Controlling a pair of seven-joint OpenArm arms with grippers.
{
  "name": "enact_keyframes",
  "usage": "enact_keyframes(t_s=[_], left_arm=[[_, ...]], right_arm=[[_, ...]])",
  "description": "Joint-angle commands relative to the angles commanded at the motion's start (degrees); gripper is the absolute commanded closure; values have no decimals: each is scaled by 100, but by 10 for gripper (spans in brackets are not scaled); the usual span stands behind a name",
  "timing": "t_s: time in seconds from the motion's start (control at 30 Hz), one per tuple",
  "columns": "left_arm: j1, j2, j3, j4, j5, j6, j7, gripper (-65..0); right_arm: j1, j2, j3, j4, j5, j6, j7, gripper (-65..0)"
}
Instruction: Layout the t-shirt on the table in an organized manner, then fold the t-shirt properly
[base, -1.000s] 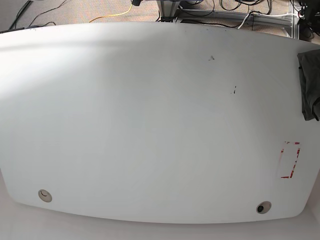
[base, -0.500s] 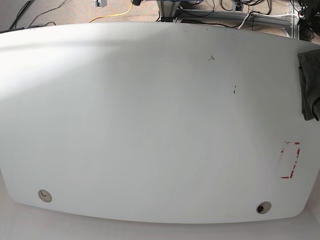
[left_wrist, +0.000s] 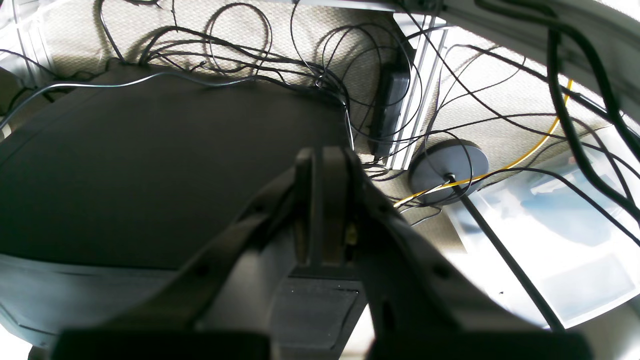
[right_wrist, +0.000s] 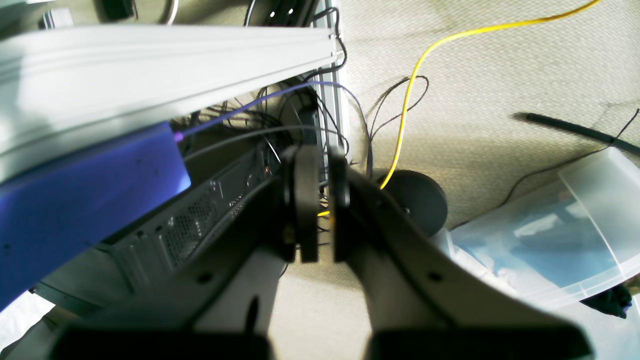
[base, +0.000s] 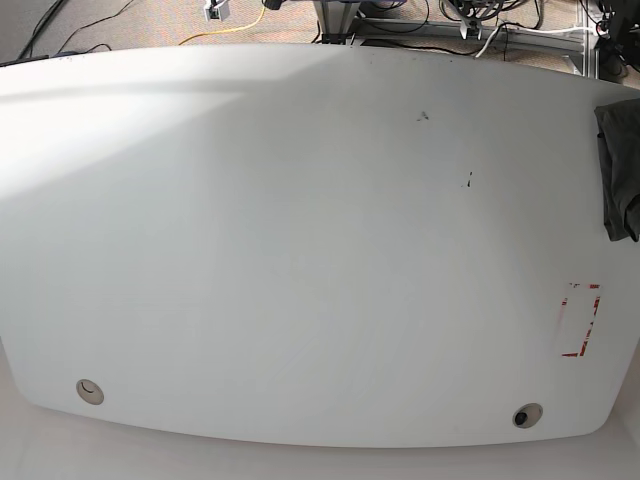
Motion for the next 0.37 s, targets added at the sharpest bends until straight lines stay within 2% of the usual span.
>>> enact_keyframes(t_s=[0.2,0.37], left_arm=[[0,105,9,0,0,202,0,-22],[0,167,9,0,0,202,-18,-22]], right_arm=[[26,-97,0,0,-35,-62,-9,-33],[35,-114,-9,0,-35,-132,-9,-33]])
